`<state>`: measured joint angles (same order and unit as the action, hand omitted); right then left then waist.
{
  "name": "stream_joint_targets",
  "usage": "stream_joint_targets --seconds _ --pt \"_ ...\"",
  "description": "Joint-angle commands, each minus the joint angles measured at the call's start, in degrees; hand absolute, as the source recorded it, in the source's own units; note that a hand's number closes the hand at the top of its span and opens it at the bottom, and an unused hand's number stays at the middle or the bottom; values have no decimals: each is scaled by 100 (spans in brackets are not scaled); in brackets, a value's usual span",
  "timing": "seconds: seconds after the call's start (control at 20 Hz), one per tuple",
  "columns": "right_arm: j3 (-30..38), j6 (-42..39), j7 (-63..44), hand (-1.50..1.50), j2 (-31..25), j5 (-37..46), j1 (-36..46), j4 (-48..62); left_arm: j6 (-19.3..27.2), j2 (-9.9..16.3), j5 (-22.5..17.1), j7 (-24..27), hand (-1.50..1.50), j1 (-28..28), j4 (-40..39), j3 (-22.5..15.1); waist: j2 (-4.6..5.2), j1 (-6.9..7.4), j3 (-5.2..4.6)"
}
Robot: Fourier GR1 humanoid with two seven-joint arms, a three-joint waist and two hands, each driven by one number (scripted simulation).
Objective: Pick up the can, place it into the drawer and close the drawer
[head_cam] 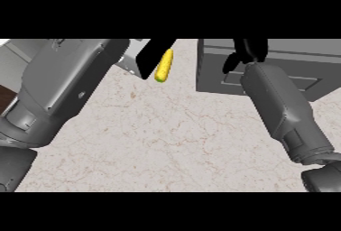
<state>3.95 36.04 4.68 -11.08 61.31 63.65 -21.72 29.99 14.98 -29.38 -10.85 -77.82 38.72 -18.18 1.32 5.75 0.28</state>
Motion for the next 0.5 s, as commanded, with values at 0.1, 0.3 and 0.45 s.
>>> stream_joint_targets --seconds 0.1,0.3,0.45 --pt "437 278 379 -150 -6 -411 443 123 -6 184 46 -186 -150 322 515 -64 -23 102 -16" --pt "690 160 707 -150 194 -740 516 90 32 314 24 -369 -150 540 924 -76 -69 115 -16" --pt "818 169 853 -150 174 -820 629 193 -263 533 -44 -306 -150 790 1061 -2 -14 97 -18"
